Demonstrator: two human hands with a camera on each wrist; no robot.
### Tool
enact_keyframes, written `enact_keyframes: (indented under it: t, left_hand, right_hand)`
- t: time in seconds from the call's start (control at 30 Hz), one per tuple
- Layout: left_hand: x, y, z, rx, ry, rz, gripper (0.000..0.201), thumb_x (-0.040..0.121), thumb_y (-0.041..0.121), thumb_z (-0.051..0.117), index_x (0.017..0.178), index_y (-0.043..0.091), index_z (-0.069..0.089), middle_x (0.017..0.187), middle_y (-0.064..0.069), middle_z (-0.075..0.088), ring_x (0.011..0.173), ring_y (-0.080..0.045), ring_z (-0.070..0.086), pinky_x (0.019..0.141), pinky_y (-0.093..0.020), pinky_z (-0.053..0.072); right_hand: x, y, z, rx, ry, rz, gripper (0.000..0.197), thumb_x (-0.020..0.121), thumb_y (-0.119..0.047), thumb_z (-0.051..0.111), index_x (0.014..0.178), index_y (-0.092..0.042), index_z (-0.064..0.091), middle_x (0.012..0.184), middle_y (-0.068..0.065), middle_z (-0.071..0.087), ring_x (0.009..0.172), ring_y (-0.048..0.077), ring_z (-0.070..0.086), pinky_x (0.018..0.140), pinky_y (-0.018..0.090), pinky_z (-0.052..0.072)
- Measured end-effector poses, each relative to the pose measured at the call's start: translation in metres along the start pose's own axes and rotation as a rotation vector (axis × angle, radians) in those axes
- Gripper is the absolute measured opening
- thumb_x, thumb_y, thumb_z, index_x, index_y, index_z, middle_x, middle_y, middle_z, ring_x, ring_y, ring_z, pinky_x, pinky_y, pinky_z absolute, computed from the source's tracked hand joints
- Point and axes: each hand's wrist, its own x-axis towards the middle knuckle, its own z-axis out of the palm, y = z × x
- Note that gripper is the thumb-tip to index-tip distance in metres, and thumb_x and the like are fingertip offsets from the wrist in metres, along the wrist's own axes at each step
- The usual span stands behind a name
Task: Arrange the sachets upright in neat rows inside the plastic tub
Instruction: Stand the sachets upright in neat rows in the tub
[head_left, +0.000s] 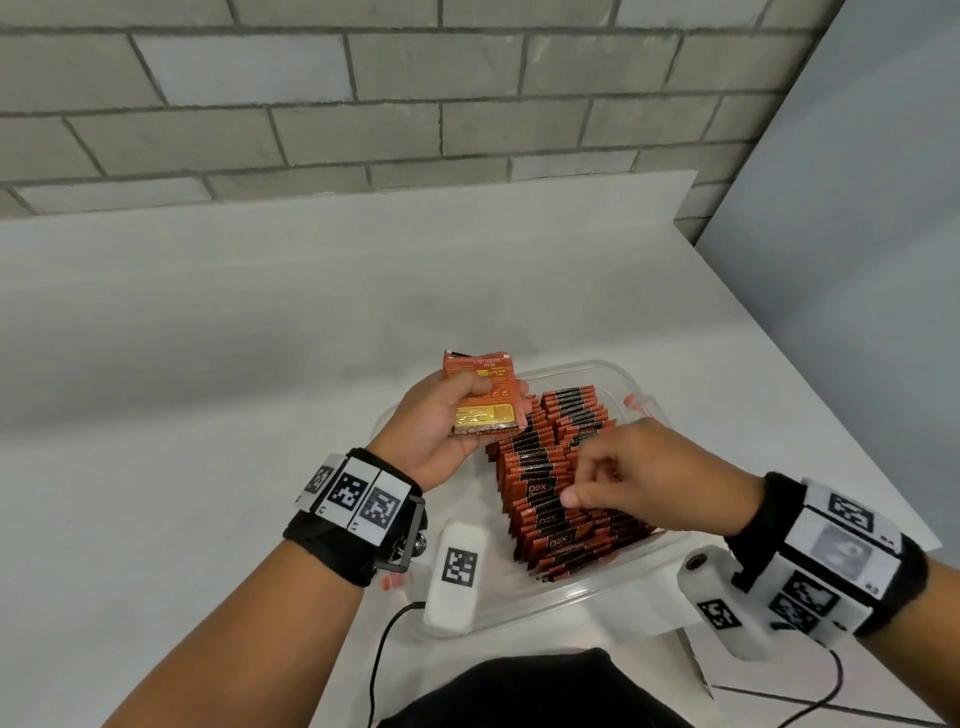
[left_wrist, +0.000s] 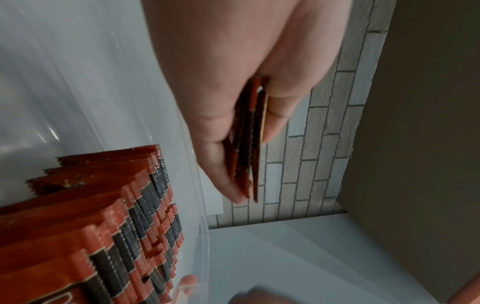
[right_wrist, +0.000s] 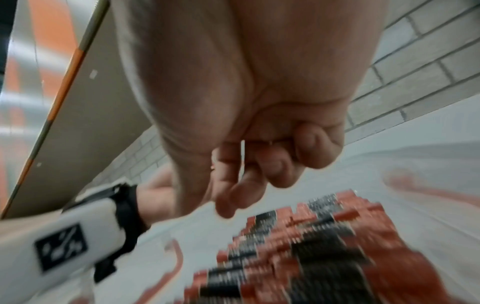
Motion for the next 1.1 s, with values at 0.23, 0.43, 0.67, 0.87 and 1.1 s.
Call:
enact_keyframes:
  t: [0.23, 0.43, 0.67, 0.87, 1.1]
  left_hand:
    - [-0.001, -0.006, 0.008, 0.208, -0.09, -0.007, 0.044, 0.076, 0.016, 0.065, 0.118, 0.005, 0.061, 0.107, -0.016, 0.069, 0.095, -0.027, 0.068, 0.077, -0.037, 0.058]
    - [-0.001, -0.007, 0.009, 0.178, -0.085, -0.025, 0.038, 0.079, 0.041, 0.059, 0.107, 0.016, 0.065, 0.096, -0.009, 0.072, 0.086, -0.02, 0.069, 0.072, -0.034, 0.057]
    - [0.0, -0.002, 0.007, -0.073, 0.003, -0.036, 0.028, 0.09, 0.016, 0.055, 0.117, 0.007, 0.058, 0.099, -0.014, 0.067, 0.086, -0.023, 0.067, 0.074, -0.037, 0.058]
    - [-0.001, 0.002, 0.007, -0.044, -0.024, 0.083, 0.038, 0.09, -0.009, 0.043, 0.119, 0.011, 0.058, 0.099, -0.011, 0.068, 0.086, -0.022, 0.068, 0.075, -0.034, 0.057]
    - [-0.004, -0.004, 0.009, -0.014, -0.117, 0.127, 0.055, 0.074, -0.024, 0.051, 0.118, 0.01, 0.055, 0.102, -0.018, 0.062, 0.089, -0.027, 0.066, 0.067, -0.032, 0.058]
  right_hand:
    - [0.023, -0.013, -0.025, 0.272, 0.352, 0.068, 0.046, 0.086, -0.041, 0.063, 0.129, -0.038, 0.048, 0.098, -0.013, 0.062, 0.07, 0.002, 0.059, 0.061, 0.01, 0.04]
    - [0.038, -0.017, -0.024, 0.288, 0.438, 0.03, 0.015, 0.083, -0.02, 0.071, 0.094, -0.026, 0.062, 0.084, -0.01, 0.064, 0.07, 0.01, 0.061, 0.062, 0.014, 0.043]
    - [0.033, -0.02, -0.015, 0.078, 0.509, -0.162, 0.011, 0.079, -0.013, 0.074, 0.083, -0.019, 0.067, 0.087, -0.003, 0.052, 0.073, 0.004, 0.049, 0.064, 0.018, 0.037]
    - [0.029, -0.026, -0.017, 0.369, 0.373, 0.111, 0.023, 0.084, -0.019, 0.066, 0.098, -0.029, 0.051, 0.093, -0.006, 0.063, 0.073, 0.012, 0.061, 0.064, 0.027, 0.049]
    - [0.029, -0.029, -0.022, 0.767, 0.299, 0.164, 0.021, 0.088, -0.011, 0.066, 0.106, -0.013, 0.055, 0.072, 0.01, 0.07, 0.065, 0.02, 0.066, 0.063, 0.034, 0.055]
